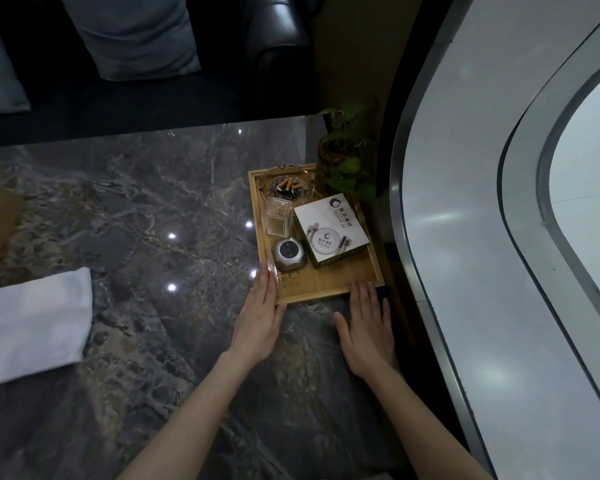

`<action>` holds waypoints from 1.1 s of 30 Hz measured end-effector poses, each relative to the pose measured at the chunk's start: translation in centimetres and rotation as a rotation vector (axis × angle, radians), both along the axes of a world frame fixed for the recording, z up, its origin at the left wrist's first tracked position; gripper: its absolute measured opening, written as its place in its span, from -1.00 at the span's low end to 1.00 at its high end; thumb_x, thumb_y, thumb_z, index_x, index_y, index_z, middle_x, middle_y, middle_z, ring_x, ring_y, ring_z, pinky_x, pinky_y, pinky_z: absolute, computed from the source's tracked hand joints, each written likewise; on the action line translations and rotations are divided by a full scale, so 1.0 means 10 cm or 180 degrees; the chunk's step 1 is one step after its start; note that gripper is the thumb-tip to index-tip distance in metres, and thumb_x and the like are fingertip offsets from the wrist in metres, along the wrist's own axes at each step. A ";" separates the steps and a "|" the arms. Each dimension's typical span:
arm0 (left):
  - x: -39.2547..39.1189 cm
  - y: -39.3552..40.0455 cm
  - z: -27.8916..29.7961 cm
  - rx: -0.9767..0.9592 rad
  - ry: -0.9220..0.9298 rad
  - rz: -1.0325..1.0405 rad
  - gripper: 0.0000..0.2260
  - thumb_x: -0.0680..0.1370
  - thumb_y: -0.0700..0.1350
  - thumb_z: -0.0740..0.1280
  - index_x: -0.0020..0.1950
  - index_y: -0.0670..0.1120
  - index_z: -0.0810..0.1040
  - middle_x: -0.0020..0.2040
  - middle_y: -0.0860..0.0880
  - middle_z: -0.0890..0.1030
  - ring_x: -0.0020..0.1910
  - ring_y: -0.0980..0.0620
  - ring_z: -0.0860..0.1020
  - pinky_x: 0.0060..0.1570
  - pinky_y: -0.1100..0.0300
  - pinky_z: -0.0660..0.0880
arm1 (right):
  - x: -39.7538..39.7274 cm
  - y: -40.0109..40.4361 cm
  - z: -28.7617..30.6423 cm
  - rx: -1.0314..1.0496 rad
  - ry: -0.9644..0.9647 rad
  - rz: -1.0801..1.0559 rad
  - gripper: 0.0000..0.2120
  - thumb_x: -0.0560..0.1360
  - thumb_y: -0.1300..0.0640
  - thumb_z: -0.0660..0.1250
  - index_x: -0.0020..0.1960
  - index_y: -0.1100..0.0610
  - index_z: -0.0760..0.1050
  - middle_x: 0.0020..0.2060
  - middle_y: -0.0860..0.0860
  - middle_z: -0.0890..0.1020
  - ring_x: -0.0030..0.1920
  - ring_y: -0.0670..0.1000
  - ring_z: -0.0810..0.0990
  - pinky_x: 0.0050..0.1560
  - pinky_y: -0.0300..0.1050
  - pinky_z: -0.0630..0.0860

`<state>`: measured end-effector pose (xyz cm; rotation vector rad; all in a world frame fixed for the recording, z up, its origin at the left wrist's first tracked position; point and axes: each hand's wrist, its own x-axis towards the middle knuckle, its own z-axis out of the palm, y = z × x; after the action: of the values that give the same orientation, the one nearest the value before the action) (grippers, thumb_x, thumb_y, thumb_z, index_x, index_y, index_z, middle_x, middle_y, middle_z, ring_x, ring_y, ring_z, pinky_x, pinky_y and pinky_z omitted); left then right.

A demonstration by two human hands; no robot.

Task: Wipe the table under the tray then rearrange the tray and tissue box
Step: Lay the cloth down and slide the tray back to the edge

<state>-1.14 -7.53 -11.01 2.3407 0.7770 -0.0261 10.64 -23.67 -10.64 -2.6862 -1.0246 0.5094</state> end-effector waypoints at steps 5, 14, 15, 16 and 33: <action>-0.03 -0.03 -0.02 0.0020 -0.0007 -0.0003 -0.44 0.60 0.03 0.01 0.47 -0.02 -0.25 0.45 0.09 -0.33 0.41 0.20 -0.29 0.40 0.21 -0.19 | -0.02 -0.05 0.00 -0.0036 -0.0061 0.0030 -0.42 0.58 -0.13 -0.12 0.48 0.05 -0.24 0.53 0.01 -0.09 0.43 -0.14 -0.29 0.43 -0.06 -0.35; -0.04 -0.04 -0.02 0.0026 -0.0029 0.0036 -0.45 0.60 0.02 0.01 0.47 -0.04 -0.24 0.45 0.09 -0.30 0.42 0.18 -0.26 0.42 0.20 -0.17 | -0.03 -0.05 -0.02 -0.0045 -0.0016 0.0014 -0.42 0.58 -0.13 -0.13 0.42 0.03 -0.38 0.48 -0.05 -0.24 0.43 -0.11 -0.34 0.45 -0.05 -0.32; -0.03 -0.05 -0.02 0.0031 -0.0027 0.0041 -0.45 0.60 0.02 0.01 0.47 -0.04 -0.24 0.45 0.08 -0.30 0.42 0.18 -0.26 0.42 0.19 -0.17 | -0.04 -0.05 -0.02 -0.0048 -0.0011 0.0012 -0.42 0.58 -0.13 -0.13 0.42 0.03 -0.38 0.47 -0.05 -0.26 0.43 -0.10 -0.34 0.45 -0.05 -0.32; -0.03 -0.05 -0.02 0.0036 -0.0020 0.0047 -0.45 0.60 0.01 0.01 0.47 -0.04 -0.24 0.45 0.08 -0.30 0.42 0.17 -0.27 0.42 0.19 -0.17 | -0.04 -0.04 -0.02 -0.0048 -0.0003 0.0006 -0.42 0.58 -0.13 -0.13 0.41 0.04 -0.39 0.45 -0.05 -0.28 0.43 -0.09 -0.35 0.45 -0.06 -0.33; 0.01 -0.01 -0.02 0.0096 0.0033 0.0028 -0.44 0.60 0.03 0.01 0.47 -0.03 -0.24 0.45 0.07 -0.32 0.43 0.16 -0.26 0.42 0.18 -0.19 | -0.03 0.09 0.04 0.0104 -0.0030 -0.0198 -0.46 0.59 -0.05 -0.09 0.49 0.14 -0.11 0.53 0.07 0.00 0.51 -0.03 -0.15 0.46 -0.03 -0.28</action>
<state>-1.05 -7.61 -11.22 2.3673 0.7981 -0.0230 10.35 -22.77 -10.20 -2.6846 -0.9400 0.4647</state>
